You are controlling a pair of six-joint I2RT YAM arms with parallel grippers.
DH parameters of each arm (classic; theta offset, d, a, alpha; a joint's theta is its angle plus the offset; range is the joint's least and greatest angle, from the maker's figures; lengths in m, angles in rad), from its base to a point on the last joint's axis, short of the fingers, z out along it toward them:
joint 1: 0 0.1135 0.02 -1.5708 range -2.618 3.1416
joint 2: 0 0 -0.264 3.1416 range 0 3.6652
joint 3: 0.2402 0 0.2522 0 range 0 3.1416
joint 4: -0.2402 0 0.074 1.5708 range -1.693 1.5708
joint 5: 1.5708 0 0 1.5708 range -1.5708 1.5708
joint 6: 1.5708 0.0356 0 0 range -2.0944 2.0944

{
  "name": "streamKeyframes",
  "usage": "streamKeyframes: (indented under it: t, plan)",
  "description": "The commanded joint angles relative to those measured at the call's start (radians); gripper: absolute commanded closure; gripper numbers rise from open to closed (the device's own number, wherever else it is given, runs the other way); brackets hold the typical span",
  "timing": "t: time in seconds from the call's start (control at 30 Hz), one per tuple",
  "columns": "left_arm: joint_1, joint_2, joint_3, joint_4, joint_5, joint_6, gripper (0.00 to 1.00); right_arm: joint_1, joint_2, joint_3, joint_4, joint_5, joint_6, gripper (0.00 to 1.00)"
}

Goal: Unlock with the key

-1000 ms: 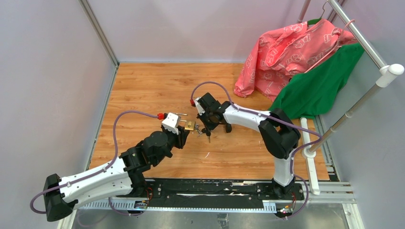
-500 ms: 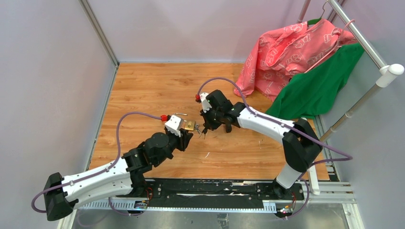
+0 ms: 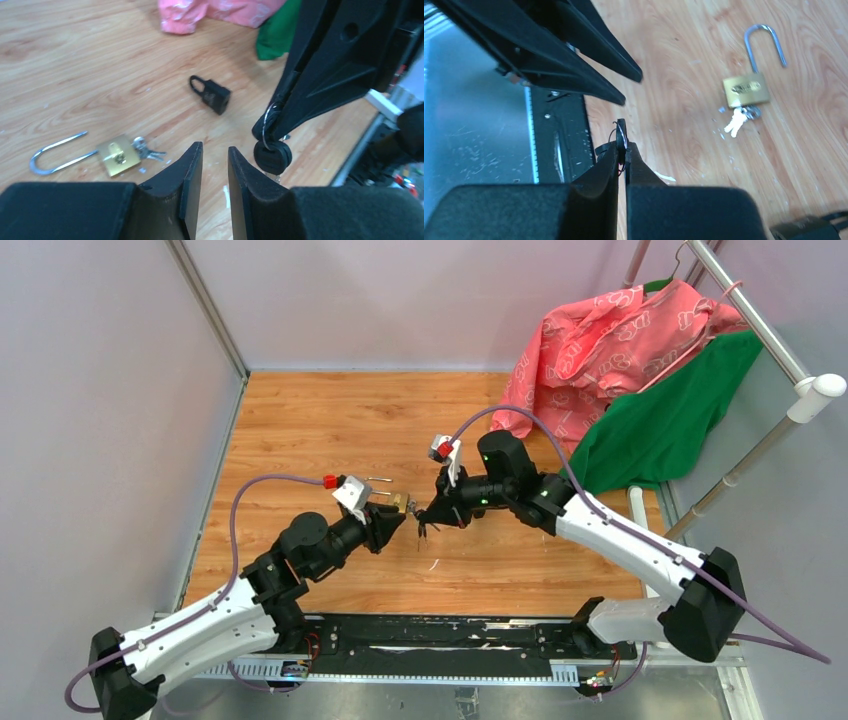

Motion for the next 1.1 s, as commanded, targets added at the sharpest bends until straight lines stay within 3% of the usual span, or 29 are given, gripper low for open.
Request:
streamKeyframes:
  t: [0.0, 0.27, 0.83, 1.07]
  plan:
    - [0.007, -0.031, 0.044, 0.058, 0.207, 0.015, 0.7, 0.015, -0.048, -0.003, 0.024, -0.197, -0.055, 1.0]
    - [0.007, -0.009, 0.124, 0.061, 0.446, -0.009, 0.68, 0.054, -0.074, 0.038, -0.05, -0.235, -0.113, 1.0]
    - [0.006, 0.02, 0.214, -0.058, 0.546, -0.019, 0.54, 0.074, -0.181, 0.055, -0.158, -0.19, -0.14, 1.0]
    - [0.004, 0.101, 0.243, -0.053, 0.612, -0.016, 0.58, 0.085, -0.213, 0.057, -0.18, -0.204, -0.142, 1.0]
